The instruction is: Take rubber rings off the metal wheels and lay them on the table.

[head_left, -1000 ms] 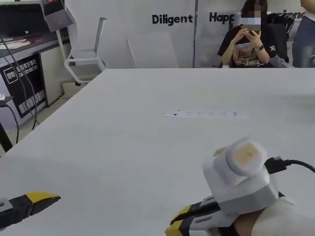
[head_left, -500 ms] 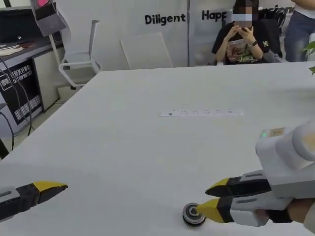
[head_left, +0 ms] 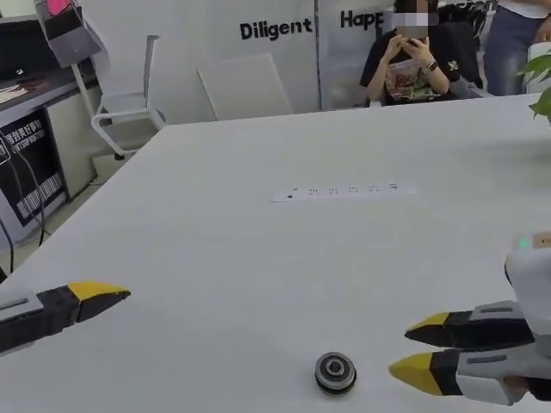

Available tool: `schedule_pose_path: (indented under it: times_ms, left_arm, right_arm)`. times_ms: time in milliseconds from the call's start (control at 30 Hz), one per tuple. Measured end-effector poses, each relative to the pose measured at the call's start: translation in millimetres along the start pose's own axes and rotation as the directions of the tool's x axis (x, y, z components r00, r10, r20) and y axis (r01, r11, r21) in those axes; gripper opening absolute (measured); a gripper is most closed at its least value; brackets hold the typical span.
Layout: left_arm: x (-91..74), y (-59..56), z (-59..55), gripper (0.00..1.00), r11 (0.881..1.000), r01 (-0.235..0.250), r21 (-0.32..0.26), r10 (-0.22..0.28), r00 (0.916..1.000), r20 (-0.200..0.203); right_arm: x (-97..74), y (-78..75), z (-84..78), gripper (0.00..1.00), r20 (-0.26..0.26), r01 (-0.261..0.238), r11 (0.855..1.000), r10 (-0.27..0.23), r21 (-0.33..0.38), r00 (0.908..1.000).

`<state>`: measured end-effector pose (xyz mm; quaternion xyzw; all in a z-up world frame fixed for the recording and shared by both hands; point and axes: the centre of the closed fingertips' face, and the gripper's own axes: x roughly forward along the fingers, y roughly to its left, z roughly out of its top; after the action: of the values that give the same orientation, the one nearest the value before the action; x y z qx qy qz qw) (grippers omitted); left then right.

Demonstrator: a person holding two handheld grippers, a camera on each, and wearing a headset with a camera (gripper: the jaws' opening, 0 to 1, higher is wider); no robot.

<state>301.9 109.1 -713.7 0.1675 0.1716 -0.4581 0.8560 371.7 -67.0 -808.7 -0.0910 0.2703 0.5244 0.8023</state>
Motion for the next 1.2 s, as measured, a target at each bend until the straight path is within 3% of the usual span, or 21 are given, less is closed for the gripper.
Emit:
schedule_pose_path:
  times_ms: [200,633,867,1033,1200]
  left_arm:
    - [12.1,6.8,17.5,0.94,0.999,0.019,0.034,-0.020,0.9996,0.019]
    - [56.0,23.9,47.5,0.88,0.996,0.036,0.083,-0.043,0.9963,0.075]
    - [79.7,20.3,50.7,0.82,0.992,0.086,0.095,-0.094,0.9927,0.075]
    - [99.1,17.0,40.3,0.75,0.987,0.125,0.106,-0.130,0.9908,0.040]
    - [118.5,12.4,33.2,0.67,0.984,0.156,0.091,-0.159,0.9868,0.029]
  right_arm:
    - [-2.0,-2.4,-3.9,0.31,0.031,0.000,1.000,-0.001,0.023,0.9995]
    - [3.6,-2.6,-6.3,0.35,0.058,-0.013,0.998,0.010,0.054,0.9982]
    - [11.1,-3.7,-5.2,0.35,0.067,-0.016,0.997,0.011,0.070,0.9977]
    - [20.7,-0.8,-4.2,0.35,0.063,-0.027,0.997,0.023,0.068,0.9977]
    - [29.2,0.7,-6.9,0.34,0.051,-0.041,0.998,0.038,0.055,0.9980]
